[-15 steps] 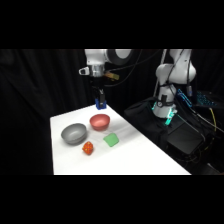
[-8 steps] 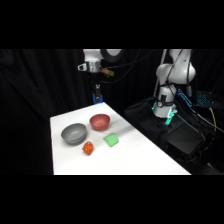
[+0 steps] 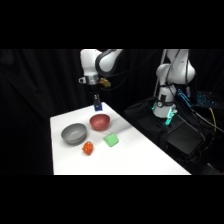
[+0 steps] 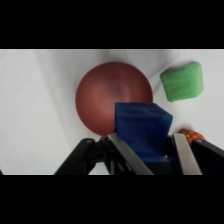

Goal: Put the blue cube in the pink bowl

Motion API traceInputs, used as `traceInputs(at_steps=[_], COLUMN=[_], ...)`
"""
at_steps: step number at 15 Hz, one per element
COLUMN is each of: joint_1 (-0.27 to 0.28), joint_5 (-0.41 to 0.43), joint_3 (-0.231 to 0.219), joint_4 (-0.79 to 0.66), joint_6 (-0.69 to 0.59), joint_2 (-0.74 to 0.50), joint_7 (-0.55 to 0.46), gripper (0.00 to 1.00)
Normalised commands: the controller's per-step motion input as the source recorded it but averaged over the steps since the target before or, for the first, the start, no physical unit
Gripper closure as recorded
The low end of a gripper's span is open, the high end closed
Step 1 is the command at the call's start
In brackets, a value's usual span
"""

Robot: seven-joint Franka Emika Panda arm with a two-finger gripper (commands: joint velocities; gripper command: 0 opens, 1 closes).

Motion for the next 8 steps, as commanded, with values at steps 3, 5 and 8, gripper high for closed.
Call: traceInputs(at_steps=[3,5,8], joint_1=[-0.134,-0.154,-0.152], joint_5=[0.211,0.173,0.155], joint_3=[0.1,0.124,0.141], joint_4=[0.2,0.18,0.16], joint_6=[0.26,0.17,0.13], joint_2=[0.35,0.26,0.2], joint_7=[-0.11,-0.09,-0.08], gripper=[0.74,0.74,0.74])
